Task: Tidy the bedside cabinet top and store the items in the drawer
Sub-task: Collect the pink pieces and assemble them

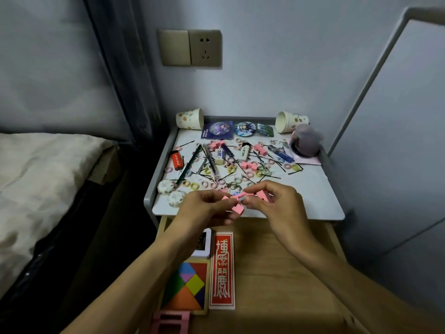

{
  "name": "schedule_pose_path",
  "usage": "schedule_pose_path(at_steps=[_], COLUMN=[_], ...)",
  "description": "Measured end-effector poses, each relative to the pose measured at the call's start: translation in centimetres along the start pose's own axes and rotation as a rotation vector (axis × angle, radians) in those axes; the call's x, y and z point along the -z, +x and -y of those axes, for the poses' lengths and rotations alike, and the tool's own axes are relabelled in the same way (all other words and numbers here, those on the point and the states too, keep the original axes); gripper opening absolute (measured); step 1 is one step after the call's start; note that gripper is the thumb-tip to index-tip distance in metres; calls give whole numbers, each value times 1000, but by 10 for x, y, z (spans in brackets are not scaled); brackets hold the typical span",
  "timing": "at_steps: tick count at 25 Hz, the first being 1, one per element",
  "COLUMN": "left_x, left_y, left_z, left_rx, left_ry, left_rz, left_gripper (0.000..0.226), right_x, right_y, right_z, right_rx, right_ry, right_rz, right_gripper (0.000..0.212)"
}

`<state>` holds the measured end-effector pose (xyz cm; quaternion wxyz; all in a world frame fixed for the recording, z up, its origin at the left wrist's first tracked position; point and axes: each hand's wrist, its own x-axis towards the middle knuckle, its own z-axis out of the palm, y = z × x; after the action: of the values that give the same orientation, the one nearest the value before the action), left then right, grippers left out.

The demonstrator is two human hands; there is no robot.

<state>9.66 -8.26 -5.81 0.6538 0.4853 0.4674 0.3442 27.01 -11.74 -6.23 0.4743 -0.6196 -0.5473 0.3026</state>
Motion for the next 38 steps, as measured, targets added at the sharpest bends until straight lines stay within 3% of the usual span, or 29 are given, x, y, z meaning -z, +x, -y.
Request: schedule_pose_path(at_steps=[5, 9, 13, 21, 26, 31, 38], left_x=[1, 0, -1, -1, -2, -2, -4], left_y=[3, 4, 4, 3, 4, 5, 2], left_z=[5, 7, 8, 8, 9, 13, 13], left_rx=[4, 10, 19, 41, 51, 52, 41], left_ry=[-58, -147, -232, -242, -227, -224, -235], left_rz=[-18, -52, -63, -48, -40, -57, -70], left_gripper=[7, 12, 21, 17, 30, 13, 18], right_x=[-2, -7, -11, -8, -11, -9, -7], right_y=[0, -2, -9, -7, -7, -7, -8], right_z=[-3, -9, -12, -10, -9, -11, -12], right_rx=[-80, -113, -144, -210, -183, -228, -238], right_ry=[275, 303, 396, 478, 340, 311, 282], right_rz=[10, 42, 84, 19, 62, 76, 100], right_gripper=[5, 6, 21, 15, 17, 15, 18])
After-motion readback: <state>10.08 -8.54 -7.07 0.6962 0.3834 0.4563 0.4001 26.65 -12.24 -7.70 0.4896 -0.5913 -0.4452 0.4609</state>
